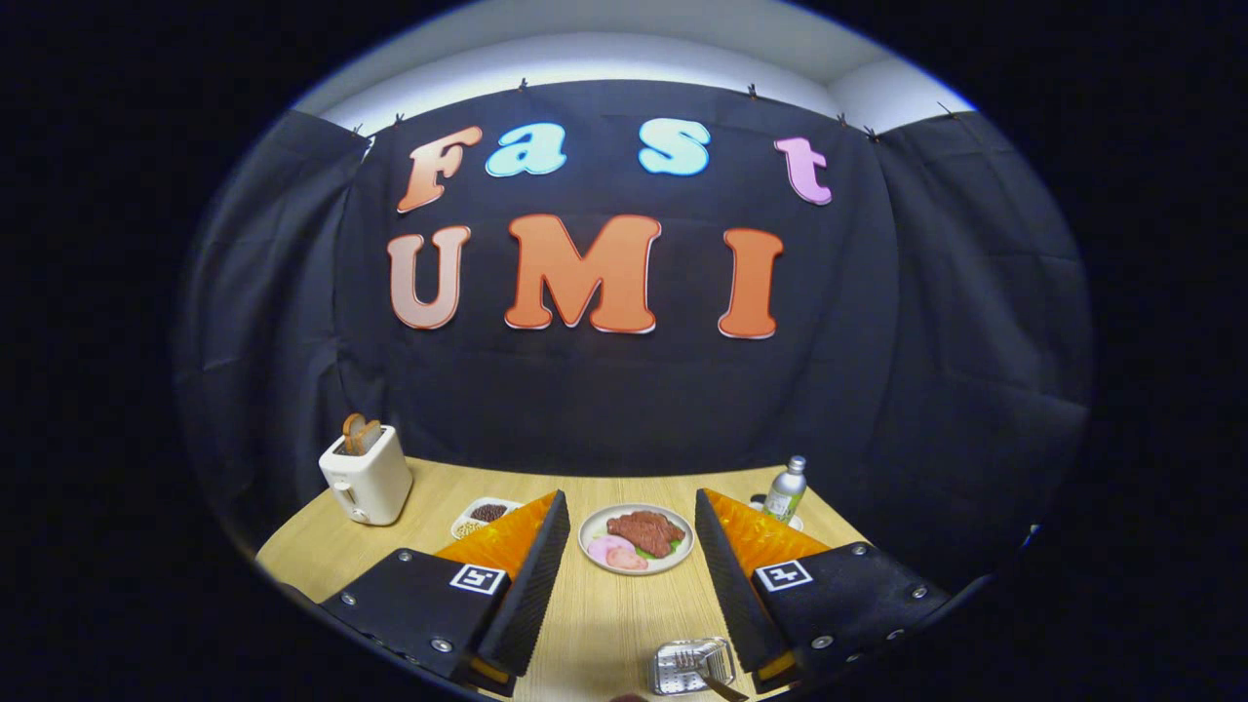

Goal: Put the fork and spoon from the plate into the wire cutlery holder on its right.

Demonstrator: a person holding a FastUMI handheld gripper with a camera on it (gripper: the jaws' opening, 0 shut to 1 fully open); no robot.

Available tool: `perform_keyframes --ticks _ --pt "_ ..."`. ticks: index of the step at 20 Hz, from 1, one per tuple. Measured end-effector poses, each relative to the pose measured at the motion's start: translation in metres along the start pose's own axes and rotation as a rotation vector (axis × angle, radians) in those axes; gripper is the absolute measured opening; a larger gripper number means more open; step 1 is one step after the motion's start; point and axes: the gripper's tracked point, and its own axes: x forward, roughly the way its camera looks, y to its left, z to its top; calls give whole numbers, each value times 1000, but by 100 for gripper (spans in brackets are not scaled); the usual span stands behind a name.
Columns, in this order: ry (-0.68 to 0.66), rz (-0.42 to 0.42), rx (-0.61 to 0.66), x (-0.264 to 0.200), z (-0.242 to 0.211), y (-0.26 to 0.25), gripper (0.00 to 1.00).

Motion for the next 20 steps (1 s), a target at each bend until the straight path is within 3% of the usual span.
perform_keyframes --ticks 4,20 --pt "-119 57 -9 5 24 43 80" --pt "52 288 -30 23 -34 214 85"
